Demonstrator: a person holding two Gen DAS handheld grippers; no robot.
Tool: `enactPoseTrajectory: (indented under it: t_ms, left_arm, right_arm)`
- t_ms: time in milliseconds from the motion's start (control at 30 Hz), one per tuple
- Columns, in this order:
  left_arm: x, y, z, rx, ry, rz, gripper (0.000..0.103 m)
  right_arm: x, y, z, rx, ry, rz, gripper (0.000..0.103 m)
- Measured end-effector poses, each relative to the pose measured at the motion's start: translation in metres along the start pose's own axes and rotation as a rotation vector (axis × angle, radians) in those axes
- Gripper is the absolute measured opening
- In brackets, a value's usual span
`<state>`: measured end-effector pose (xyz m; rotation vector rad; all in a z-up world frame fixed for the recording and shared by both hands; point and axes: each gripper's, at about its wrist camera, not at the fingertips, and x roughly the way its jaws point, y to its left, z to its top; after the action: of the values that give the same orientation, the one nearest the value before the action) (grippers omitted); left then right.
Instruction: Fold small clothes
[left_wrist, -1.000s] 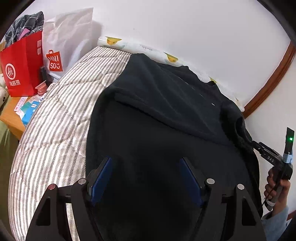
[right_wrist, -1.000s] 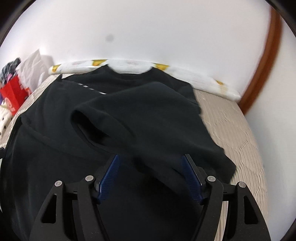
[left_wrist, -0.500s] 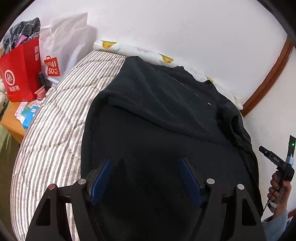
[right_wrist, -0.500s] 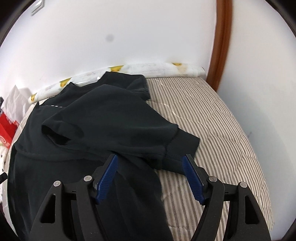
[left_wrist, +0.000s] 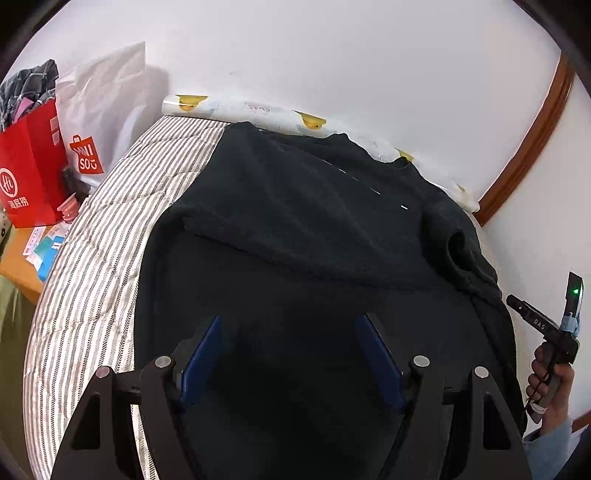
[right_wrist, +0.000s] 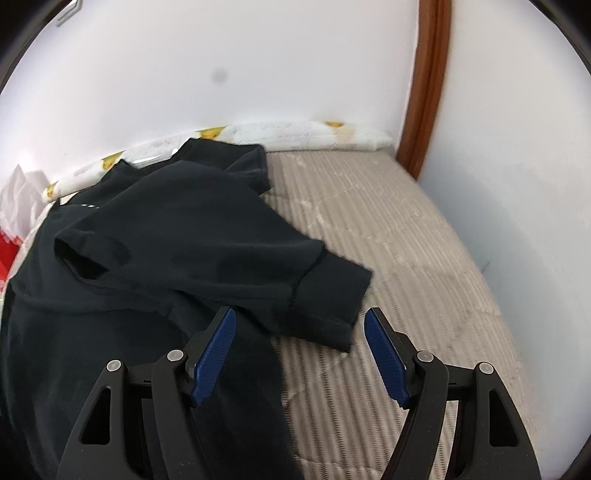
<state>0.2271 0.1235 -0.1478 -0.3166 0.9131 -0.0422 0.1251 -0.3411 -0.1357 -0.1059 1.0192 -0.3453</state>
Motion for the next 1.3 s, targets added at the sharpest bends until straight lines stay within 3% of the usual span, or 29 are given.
enactPoseTrajectory:
  t_ms: [133,333,400,467,567,700,867,1033,1167,1300]
  left_arm:
    - [0.004,0.000,-0.001,0.009,0.010,0.019,0.073]
    - [0.011,0.004,-0.001,-0.007,0.026,0.048,0.073]
    - [0.011,0.004,0.001,-0.008,0.027,0.053,0.073]
    - [0.011,0.006,0.001,-0.005,0.026,0.057,0.073]
    - [0.010,0.013,0.001,-0.012,0.026,0.057,0.073]
    - [0.009,0.024,0.001,-0.036,0.018,0.056,0.073]
    - [0.002,0.049,-0.003,-0.087,-0.003,0.053,0.073]
    - [-0.001,0.070,-0.009,-0.098,-0.014,0.115,0.073]
    - [0.002,0.084,-0.018,-0.084,-0.003,0.122,0.073]
    - [0.003,0.098,-0.021,-0.103,0.006,0.110,0.073]
  right_arm:
    - [0.024,-0.003,-0.001,-0.022,0.026,-0.049,0.071]
    - [0.053,0.003,0.007,-0.085,0.047,-0.048,0.071]
    - [0.060,0.008,0.010,-0.107,0.051,-0.032,0.057]
    - [0.059,0.013,0.014,-0.131,0.045,0.009,0.014]
    - [0.040,0.019,0.023,-0.167,-0.060,-0.047,0.009]
    - [0.002,0.029,0.055,-0.107,-0.157,0.005,0.007]
    - [-0.028,0.101,0.092,-0.190,-0.254,0.093,0.007]
    - [-0.047,0.208,0.115,-0.287,-0.300,0.248,0.007]
    - [-0.035,0.290,0.117,-0.392,-0.301,0.291,0.007]
    - [-0.011,0.342,0.110,-0.387,-0.263,0.309,0.007]
